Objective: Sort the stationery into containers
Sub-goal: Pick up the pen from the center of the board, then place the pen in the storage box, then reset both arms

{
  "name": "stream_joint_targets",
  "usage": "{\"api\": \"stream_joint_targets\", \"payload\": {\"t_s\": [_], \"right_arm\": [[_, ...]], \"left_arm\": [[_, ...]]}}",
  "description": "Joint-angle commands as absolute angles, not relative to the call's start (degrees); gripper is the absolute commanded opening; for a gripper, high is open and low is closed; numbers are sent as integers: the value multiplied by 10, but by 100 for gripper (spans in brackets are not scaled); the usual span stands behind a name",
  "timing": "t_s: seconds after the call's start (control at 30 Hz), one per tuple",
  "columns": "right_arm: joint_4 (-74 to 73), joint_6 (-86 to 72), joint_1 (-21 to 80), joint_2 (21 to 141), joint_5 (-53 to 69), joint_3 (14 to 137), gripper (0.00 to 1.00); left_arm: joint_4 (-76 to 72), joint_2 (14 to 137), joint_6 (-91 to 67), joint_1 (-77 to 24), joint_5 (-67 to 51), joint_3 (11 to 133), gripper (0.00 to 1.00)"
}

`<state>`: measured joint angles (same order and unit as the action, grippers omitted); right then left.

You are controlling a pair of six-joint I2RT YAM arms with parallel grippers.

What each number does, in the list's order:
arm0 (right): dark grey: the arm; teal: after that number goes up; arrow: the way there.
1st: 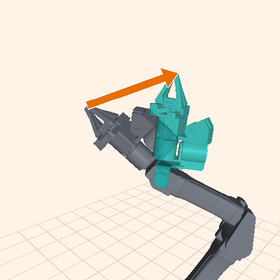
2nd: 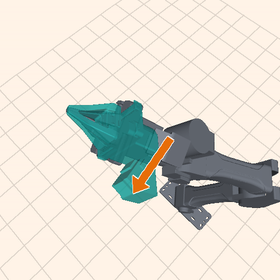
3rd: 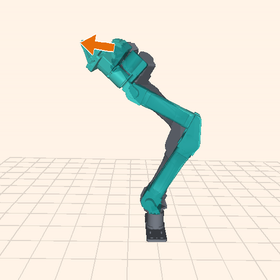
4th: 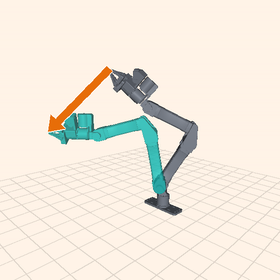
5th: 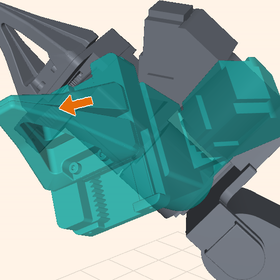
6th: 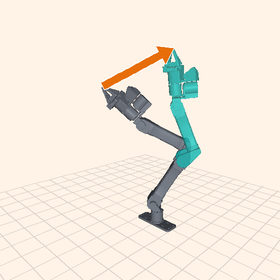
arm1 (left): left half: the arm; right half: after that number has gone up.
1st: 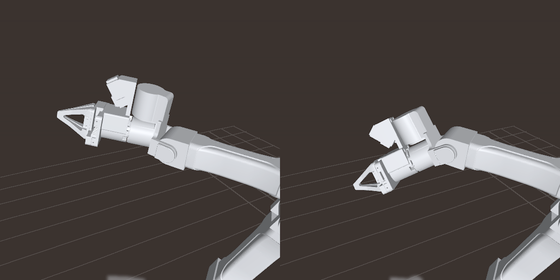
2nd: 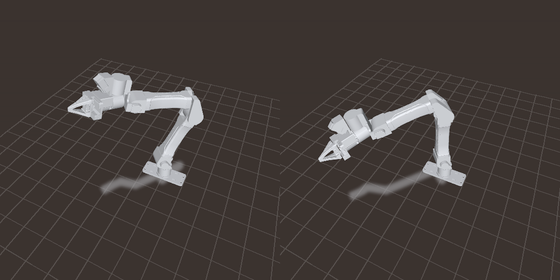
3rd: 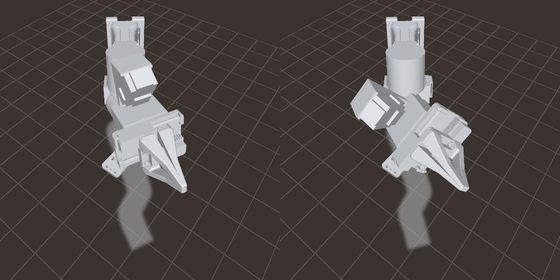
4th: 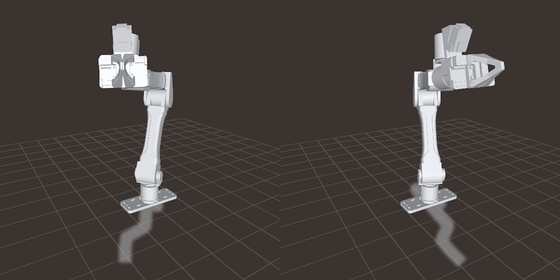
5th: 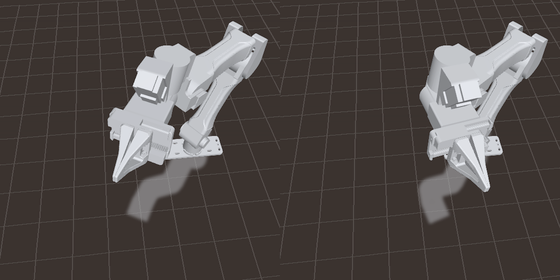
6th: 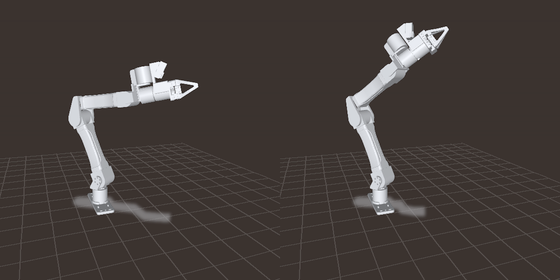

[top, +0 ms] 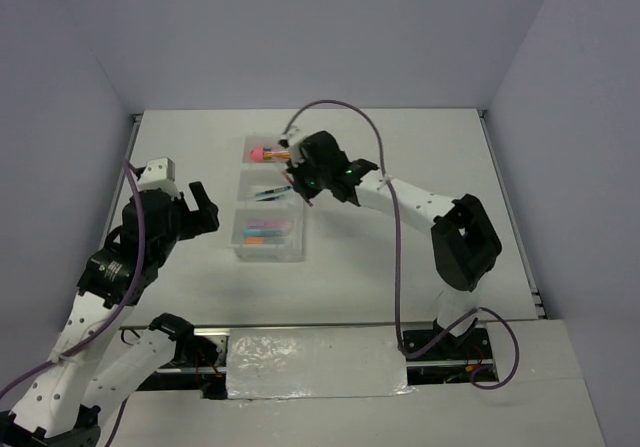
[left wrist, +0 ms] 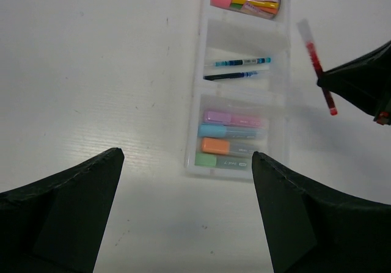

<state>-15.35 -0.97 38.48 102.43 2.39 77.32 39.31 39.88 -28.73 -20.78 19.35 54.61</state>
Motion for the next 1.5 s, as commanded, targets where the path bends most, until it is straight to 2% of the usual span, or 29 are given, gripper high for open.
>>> {"api": "stream_joint_targets", "payload": {"t_s": [0.0, 0.17, 0.43, 0.53, 0.57, 0.6, 0.63, 0.83, 0.9, 1.03, 1.17, 1.3, 1.47], "right_arm": [[-155, 184, 424, 1078, 80, 863, 0], [-207, 231, 429, 1146, 97, 988, 7], [-225, 271, 446, 1218, 86, 1068, 12], [-246, 270, 446, 1238, 98, 1098, 31], [-251, 268, 446, 1241, 102, 1106, 49], [-250, 266, 447, 1239, 105, 1105, 62], [-246, 260, 446, 1235, 104, 1097, 99], [-212, 207, 439, 1153, 56, 1045, 100], [-194, 139, 434, 1086, -1, 1016, 100], [-194, -28, 427, 906, -247, 855, 100], [-270, -130, 428, 706, -315, 713, 100], [-327, -144, 427, 524, -371, 613, 100], [-422, -176, 427, 419, -426, 617, 100]], "left_arm": [[362, 385, -287, -197, 198, 543, 99], [357, 388, -282, -187, 179, 541, 99], [347, 393, -275, -167, 152, 537, 99], [346, 393, -274, -165, 149, 536, 99], [347, 393, -274, -165, 150, 537, 99], [347, 392, -274, -163, 150, 537, 99], [346, 392, -275, -162, 150, 536, 99], [365, 405, -289, -140, 177, 546, 99], [387, 408, -305, -137, 232, 555, 99], [419, 406, -323, -137, 315, 572, 99], [418, 396, -303, -136, 327, 573, 99], [416, 376, -285, -136, 352, 565, 99], [385, 343, -277, -136, 331, 541, 99]]}}
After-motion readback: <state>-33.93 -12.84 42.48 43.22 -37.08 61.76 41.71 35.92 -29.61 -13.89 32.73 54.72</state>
